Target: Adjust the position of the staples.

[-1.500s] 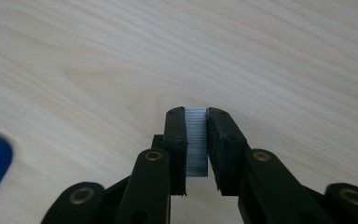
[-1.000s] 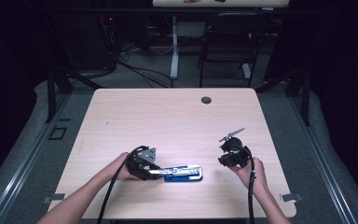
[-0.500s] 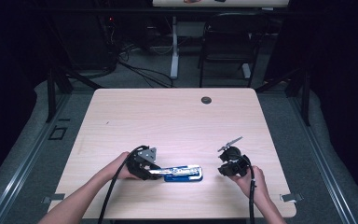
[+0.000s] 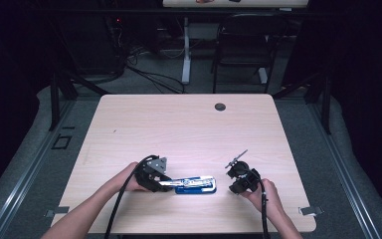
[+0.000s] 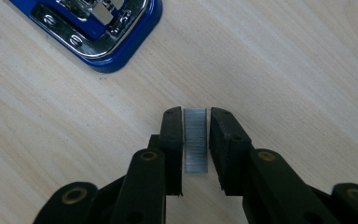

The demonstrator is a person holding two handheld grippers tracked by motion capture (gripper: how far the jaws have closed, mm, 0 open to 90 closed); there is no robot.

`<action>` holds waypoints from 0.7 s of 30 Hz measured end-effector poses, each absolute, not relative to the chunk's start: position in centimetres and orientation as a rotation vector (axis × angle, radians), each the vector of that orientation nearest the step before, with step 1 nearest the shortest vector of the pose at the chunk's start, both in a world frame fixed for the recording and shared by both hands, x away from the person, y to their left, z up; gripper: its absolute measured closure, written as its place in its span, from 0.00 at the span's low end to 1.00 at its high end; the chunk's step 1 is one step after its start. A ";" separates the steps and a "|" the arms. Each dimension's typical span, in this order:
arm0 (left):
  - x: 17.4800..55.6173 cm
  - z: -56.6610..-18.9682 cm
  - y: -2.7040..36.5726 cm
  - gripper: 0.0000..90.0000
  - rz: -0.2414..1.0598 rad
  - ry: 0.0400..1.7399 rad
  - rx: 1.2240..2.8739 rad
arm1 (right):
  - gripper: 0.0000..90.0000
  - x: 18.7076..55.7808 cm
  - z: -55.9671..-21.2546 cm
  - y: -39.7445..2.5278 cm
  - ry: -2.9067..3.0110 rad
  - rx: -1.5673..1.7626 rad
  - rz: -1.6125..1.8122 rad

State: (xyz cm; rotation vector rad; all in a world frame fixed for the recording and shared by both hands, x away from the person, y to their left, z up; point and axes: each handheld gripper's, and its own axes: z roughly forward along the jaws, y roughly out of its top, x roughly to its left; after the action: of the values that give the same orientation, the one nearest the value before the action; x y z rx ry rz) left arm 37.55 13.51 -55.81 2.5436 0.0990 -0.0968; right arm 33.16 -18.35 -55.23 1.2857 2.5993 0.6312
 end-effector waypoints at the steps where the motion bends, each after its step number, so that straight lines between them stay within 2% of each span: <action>1: 37.6 -55.8 13.5 0.72 -0.097 0.098 2.545 | 0.84 33.1 -55.2 -18.4 2.604 1.287 0.625; 3: 37.6 -55.8 13.5 0.72 -0.098 0.095 2.546 | 0.84 33.1 -55.3 -18.3 2.606 1.274 0.649; 4: 37.6 -55.8 13.5 0.72 -0.102 0.094 2.546 | 0.84 33.3 -53.8 -18.5 2.728 1.257 0.407; 17: 37.7 -55.8 13.5 0.72 -0.115 0.087 2.556 | 0.83 33.9 -54.2 -18.3 2.750 1.168 0.399; 21: 37.7 -55.8 13.5 0.72 -0.111 0.090 2.551 | 0.85 34.0 -54.5 -18.2 2.758 1.188 0.415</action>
State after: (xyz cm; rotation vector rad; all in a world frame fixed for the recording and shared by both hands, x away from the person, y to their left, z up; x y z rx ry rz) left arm 37.66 13.48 -55.83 2.5514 0.0900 -0.1112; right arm 34.05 -18.23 -54.55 1.1876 2.7577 0.4147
